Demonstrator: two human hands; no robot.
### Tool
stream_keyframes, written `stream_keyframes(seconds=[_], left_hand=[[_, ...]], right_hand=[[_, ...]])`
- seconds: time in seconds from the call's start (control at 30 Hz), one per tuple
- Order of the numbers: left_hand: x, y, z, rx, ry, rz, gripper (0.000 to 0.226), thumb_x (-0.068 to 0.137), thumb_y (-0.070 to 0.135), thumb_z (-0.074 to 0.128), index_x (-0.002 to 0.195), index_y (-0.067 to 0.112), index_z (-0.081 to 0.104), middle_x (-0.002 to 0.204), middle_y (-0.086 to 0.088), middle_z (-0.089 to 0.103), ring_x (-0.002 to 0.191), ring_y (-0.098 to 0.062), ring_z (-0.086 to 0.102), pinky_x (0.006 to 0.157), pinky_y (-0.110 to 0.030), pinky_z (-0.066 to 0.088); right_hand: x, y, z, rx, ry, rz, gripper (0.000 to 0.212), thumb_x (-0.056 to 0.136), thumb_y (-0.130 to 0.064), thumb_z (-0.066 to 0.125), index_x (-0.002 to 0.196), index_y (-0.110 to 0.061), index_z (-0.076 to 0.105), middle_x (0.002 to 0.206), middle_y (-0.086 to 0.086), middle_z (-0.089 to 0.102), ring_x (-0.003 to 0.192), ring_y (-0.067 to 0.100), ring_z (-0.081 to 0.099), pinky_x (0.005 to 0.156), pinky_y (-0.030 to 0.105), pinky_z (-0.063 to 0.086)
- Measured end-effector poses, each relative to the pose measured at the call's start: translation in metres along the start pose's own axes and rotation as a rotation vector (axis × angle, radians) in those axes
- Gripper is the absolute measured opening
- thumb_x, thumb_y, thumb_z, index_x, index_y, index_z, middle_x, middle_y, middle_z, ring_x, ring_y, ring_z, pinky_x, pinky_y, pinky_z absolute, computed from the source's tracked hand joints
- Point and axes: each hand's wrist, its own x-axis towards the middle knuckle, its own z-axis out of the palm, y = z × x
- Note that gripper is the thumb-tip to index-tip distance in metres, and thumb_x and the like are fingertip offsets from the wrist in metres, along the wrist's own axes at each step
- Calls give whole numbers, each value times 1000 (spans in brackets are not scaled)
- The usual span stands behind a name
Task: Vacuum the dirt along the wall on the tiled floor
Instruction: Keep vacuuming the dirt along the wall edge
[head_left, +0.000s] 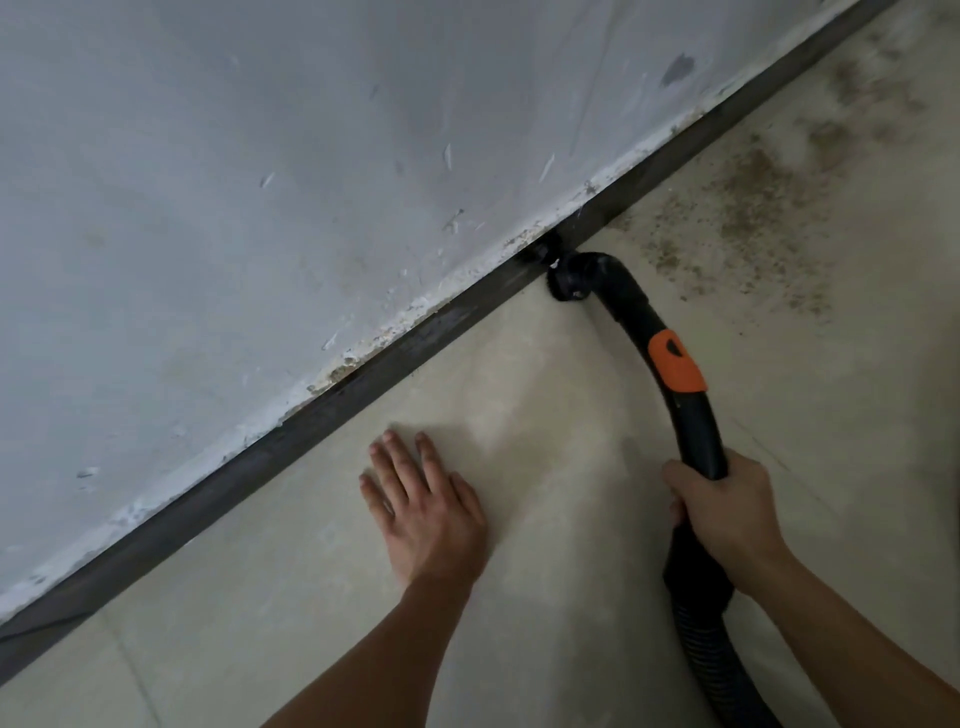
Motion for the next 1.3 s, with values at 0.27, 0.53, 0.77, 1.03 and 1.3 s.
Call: stream_keyframes(seconds=[0.27,0.53,0.77,1.03,1.3], left_hand=[[-1,-1,2,-30,14,9,60,92,31,34,143,1,41,154,-27,25,144,-43,22,115,-55,11],[-3,-2,2,-38,27,20,61,93,31,30,144,-1,39,155,-27,23,144,-42,19,116,-56,11],[-2,-4,5,-46,58,42,60,94,30,29,145,-1,37,155,-28,22,144,-44,19,117,-58,12],[-2,-2,3,-59,31,29,60,93,31,30,144,-1,38,155,-28,21,144,-44,19,116,-59,14],[-2,-3,4,-70,20,32,60,94,30,33,145,-1,38,154,-29,22,144,-44,20,116,-58,13]], right_hand=[[2,-15,6,0,64,-35,16,79,-6,71,72,4,59,60,17,59,50,24,53,52,35,47],[-28,-5,0,-116,-32,-78,19,78,-3,71,68,1,55,56,11,55,42,13,47,42,23,41],[33,-53,-52,162,178,-15,15,81,-4,69,71,-4,58,60,15,55,48,26,51,56,39,49],[-28,-50,-30,91,-24,-96,16,82,3,67,73,0,55,49,13,54,44,24,50,48,37,44],[-18,-57,-32,46,65,-110,18,81,1,69,69,-2,56,49,15,54,39,22,48,49,36,46]])
